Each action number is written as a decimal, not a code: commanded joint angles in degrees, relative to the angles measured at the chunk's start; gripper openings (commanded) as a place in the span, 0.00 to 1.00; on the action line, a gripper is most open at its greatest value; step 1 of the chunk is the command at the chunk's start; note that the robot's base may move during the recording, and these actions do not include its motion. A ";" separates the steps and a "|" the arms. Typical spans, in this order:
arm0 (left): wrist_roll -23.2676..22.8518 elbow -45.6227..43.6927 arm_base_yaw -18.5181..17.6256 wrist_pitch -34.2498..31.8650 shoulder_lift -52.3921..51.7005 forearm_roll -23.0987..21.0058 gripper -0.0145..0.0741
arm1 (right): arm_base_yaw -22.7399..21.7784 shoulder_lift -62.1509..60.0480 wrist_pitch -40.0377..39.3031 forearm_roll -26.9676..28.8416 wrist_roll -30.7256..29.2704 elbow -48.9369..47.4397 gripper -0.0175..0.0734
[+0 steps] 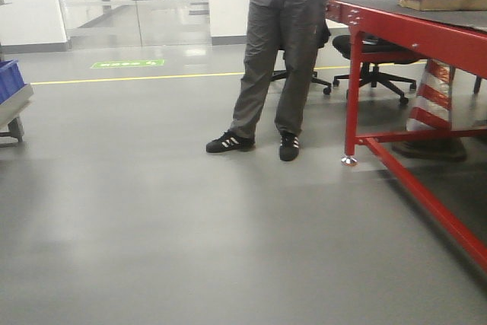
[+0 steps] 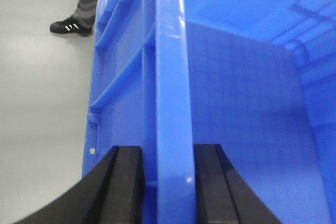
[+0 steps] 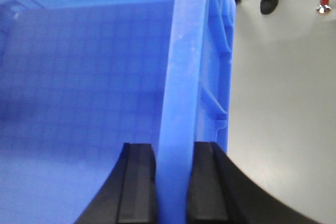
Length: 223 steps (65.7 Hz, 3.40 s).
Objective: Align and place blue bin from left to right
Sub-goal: 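Carry the held blue bin with both grippers while driving across the floor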
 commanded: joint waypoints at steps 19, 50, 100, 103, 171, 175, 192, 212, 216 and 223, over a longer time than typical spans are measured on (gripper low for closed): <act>0.38 -1.18 -0.26 -12.69 -1.97 -1.48 0.04 | -0.01 -0.99 -4.08 0.05 -1.28 -0.90 0.11; 0.38 -1.18 -0.26 -12.69 -1.97 -1.48 0.04 | -0.01 -0.99 -4.21 0.05 -1.28 -0.90 0.11; 0.38 -1.18 -0.26 -12.69 -1.97 -1.37 0.04 | -0.01 -0.99 -4.35 0.05 -1.28 -0.90 0.11; 0.38 -1.18 -0.26 -12.69 -1.97 -1.37 0.04 | -0.01 -0.99 -4.35 0.05 -1.28 -0.90 0.11; 0.38 -1.18 -0.26 -12.80 -1.85 -1.34 0.04 | -0.01 -0.99 -4.35 0.05 -1.28 -0.90 0.11; 0.38 -1.18 -0.26 -12.80 -1.75 -1.34 0.04 | -0.01 -0.99 -4.35 0.05 -1.28 -0.90 0.11; 0.38 -1.18 -0.26 -13.16 -0.21 -1.34 0.04 | -0.01 -0.99 -4.35 0.05 -1.28 -0.90 0.11; 0.38 -1.06 -0.26 -15.80 2.03 -1.34 0.04 | -0.01 -0.99 -4.35 0.05 -1.28 -0.90 0.11; 0.38 -1.06 -0.26 -16.25 2.34 -1.34 0.04 | -0.01 -0.99 -4.35 0.05 -1.28 -0.90 0.11; 0.38 -1.06 -0.26 -16.13 2.82 -1.34 0.04 | -0.01 -0.99 -4.35 0.05 -1.28 -0.90 0.11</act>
